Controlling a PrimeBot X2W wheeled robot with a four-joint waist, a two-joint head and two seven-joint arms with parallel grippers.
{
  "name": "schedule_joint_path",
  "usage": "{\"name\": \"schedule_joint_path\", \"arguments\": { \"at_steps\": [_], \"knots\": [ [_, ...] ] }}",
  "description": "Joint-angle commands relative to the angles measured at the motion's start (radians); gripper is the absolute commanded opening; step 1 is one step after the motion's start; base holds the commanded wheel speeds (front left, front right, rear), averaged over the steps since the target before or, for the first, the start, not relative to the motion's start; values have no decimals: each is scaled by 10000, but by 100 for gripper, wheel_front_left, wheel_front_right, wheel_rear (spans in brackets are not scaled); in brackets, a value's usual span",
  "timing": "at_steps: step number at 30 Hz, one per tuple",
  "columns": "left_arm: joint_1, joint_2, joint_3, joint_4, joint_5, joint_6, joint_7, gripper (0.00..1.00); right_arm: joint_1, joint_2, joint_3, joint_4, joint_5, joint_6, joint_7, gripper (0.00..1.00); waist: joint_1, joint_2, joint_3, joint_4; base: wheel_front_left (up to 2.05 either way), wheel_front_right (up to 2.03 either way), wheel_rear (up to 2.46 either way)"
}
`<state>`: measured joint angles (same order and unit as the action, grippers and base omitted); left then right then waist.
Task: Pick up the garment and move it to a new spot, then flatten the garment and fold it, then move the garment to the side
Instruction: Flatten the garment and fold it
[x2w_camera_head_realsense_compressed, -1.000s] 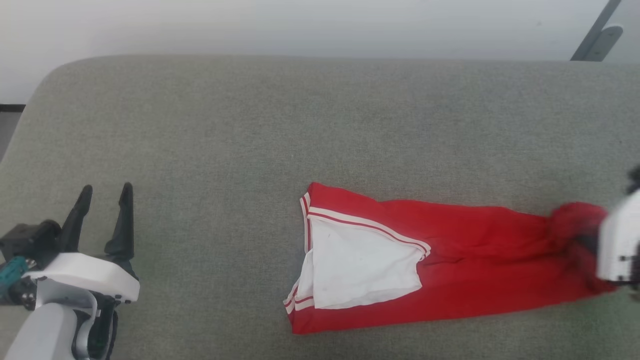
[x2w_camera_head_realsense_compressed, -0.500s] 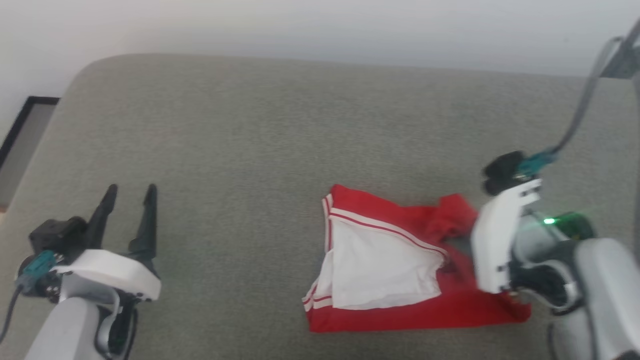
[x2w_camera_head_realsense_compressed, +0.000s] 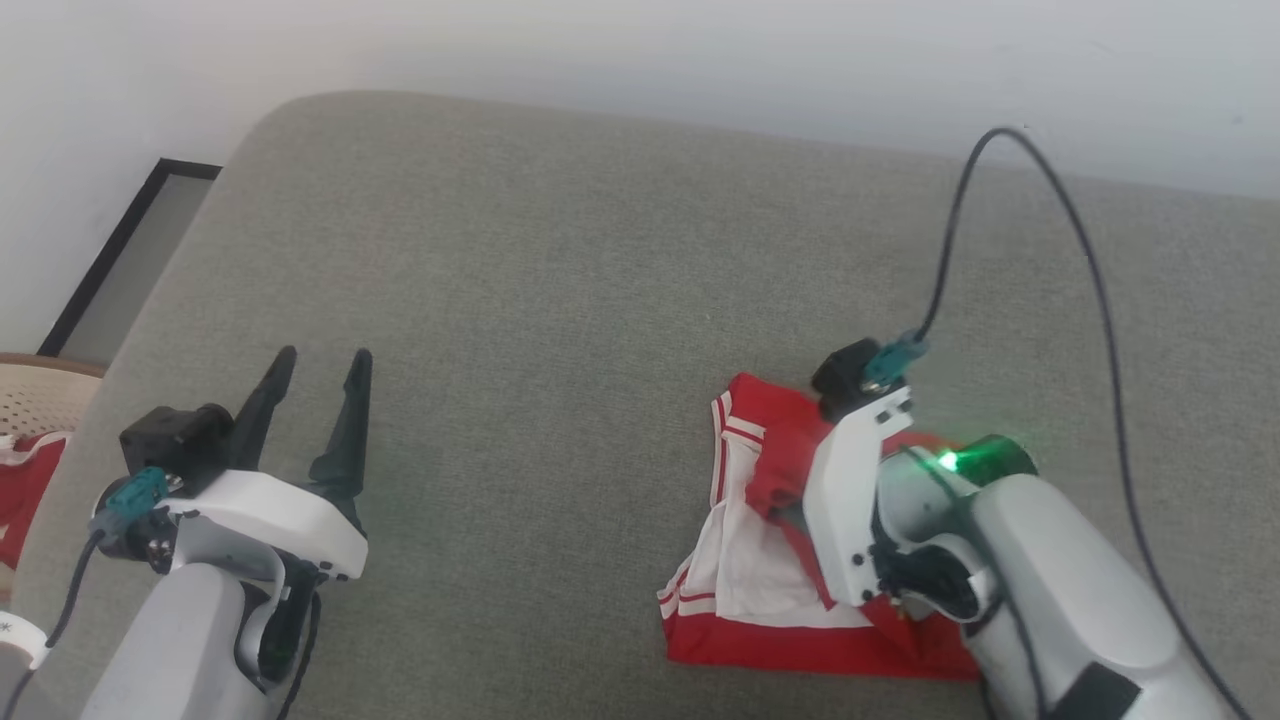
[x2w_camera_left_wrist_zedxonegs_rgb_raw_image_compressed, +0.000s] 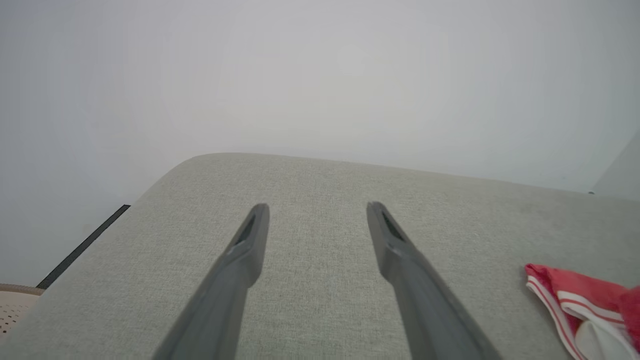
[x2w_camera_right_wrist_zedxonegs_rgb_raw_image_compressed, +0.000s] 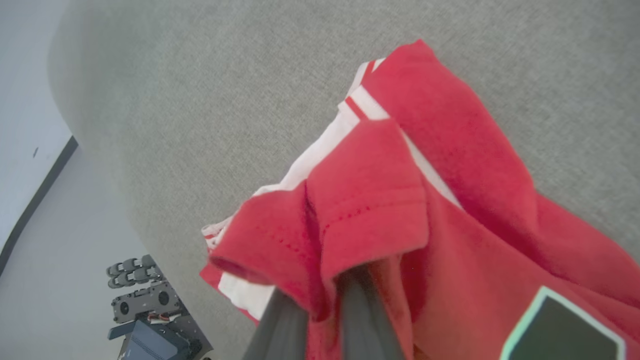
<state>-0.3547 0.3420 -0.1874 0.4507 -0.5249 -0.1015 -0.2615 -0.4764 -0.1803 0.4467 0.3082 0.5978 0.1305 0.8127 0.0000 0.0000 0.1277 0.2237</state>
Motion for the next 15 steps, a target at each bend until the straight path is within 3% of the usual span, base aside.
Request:
{"name": "schedule_joint_path", "arguments": {
  "at_steps": [1,2,3,4,9,15],
  "knots": [
    [-134,-21,0,45,126,-30,-39,100,-123,43,43,144,-69,5,-160,3,0,0,-18,13,0,0,0],
    [-147,-27,6,88,131,-54,-39,100,-188,67,131,386,-114,5,-324,33,0,0,-39,19,0,0,0],
    [-148,-40,18,127,143,-75,-39,100,-210,127,215,595,-87,5,-462,49,0,0,-71,19,0,0,0],
    [-123,-46,40,164,144,-87,-39,100,-220,194,292,743,-25,5,-577,100,0,0,-117,9,0,0,0],
    [337,133,372,145,91,-153,-40,100,-349,-46,510,603,451,5,-1169,100,0,0,-443,-340,0,0,0],
    [846,338,759,-98,158,-110,-40,100,-37,-805,-105,-334,552,5,-1794,100,0,0,-767,-893,0,0,0]
  ]
}}
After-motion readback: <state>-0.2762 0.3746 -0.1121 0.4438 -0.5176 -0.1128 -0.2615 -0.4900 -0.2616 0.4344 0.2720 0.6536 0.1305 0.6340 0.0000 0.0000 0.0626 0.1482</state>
